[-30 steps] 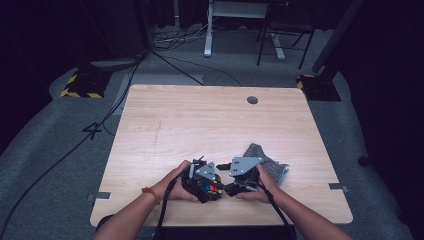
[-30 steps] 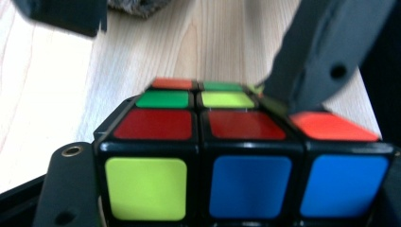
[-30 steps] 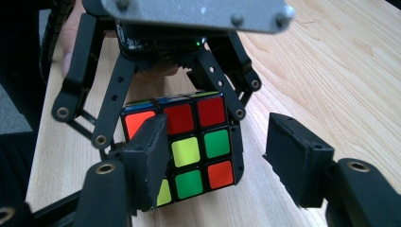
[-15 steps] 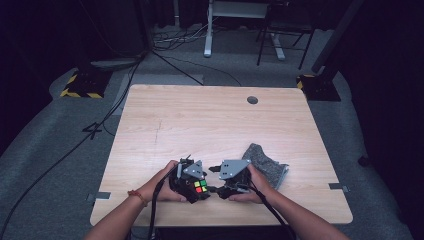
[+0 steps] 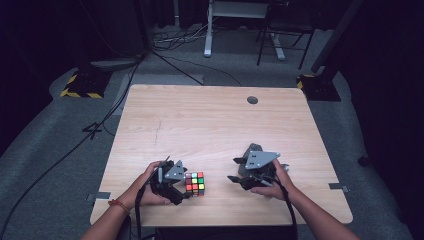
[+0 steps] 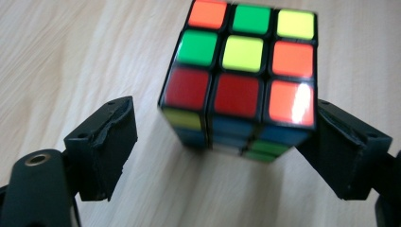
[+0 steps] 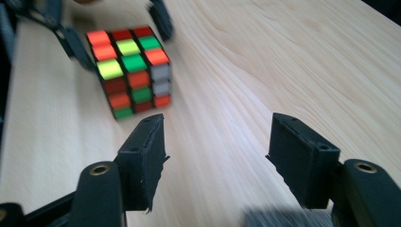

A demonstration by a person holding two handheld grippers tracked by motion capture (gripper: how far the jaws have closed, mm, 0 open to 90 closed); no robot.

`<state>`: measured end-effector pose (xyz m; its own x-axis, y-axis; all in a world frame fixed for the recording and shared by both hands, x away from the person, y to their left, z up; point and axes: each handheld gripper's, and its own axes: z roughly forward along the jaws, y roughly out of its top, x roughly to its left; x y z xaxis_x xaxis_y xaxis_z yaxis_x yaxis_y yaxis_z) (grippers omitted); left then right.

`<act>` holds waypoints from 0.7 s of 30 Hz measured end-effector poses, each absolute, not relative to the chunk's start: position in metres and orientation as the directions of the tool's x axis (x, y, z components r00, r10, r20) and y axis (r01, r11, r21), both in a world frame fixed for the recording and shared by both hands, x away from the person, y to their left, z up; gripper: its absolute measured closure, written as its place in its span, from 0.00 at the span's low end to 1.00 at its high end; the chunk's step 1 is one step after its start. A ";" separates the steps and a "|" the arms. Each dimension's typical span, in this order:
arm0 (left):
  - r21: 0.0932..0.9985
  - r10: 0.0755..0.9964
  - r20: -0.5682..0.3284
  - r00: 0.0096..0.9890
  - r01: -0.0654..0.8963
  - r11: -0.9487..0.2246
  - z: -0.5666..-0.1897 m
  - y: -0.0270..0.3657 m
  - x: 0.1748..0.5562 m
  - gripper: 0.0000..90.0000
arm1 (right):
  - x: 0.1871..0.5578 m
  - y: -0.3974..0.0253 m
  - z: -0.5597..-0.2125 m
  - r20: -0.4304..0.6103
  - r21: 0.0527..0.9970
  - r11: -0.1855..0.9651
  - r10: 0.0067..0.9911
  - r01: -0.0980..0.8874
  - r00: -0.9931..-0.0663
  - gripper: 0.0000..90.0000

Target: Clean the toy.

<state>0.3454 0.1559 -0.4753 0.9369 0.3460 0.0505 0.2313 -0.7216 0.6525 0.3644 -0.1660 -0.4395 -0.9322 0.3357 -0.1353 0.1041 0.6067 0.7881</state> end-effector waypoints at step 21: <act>0.654 0.457 -0.002 0.889 0.347 -0.672 -0.486 0.168 0.362 0.18 | 0.380 -0.279 -0.463 -0.079 0.745 0.586 0.552 0.319 -0.830 0.41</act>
<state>0.3617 0.1684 -0.4861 0.8893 0.4574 -0.0017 0.3469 -0.6720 0.6542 0.3803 -0.2787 -0.4634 -0.8300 0.5521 -0.0795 0.3187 0.5863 0.7447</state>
